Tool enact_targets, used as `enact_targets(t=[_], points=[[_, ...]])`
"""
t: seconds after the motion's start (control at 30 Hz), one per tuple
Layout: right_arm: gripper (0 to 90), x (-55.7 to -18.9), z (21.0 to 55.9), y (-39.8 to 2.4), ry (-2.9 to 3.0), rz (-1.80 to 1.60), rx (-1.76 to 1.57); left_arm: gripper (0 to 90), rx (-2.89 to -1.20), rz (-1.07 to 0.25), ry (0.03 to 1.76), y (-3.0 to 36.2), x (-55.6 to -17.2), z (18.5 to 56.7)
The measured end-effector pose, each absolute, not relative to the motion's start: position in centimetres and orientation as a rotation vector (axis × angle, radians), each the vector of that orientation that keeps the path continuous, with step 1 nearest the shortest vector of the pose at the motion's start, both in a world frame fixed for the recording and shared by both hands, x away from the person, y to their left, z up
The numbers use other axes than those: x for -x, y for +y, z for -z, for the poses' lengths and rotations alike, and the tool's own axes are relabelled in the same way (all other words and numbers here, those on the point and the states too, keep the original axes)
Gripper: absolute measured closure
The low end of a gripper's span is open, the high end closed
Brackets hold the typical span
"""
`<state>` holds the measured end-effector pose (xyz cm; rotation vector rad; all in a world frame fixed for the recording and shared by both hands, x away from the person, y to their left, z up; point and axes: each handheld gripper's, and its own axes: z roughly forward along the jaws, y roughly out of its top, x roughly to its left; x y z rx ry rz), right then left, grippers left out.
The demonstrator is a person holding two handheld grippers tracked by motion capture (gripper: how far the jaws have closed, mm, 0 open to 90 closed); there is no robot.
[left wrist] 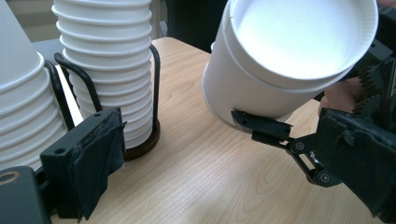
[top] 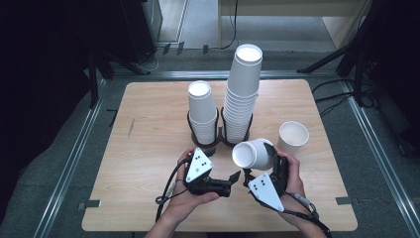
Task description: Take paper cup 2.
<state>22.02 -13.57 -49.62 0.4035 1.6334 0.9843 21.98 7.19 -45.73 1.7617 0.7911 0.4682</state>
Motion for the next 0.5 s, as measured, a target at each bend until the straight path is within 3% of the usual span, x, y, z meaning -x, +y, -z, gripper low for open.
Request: enact_targets(t=[0.5], points=[[15.5, -21.73, 50.35, -12.93, 1.659, -0.939, -0.309, 4.5, -1.788, -0.430, 0.756, 6.62, -21.74, 45.84]])
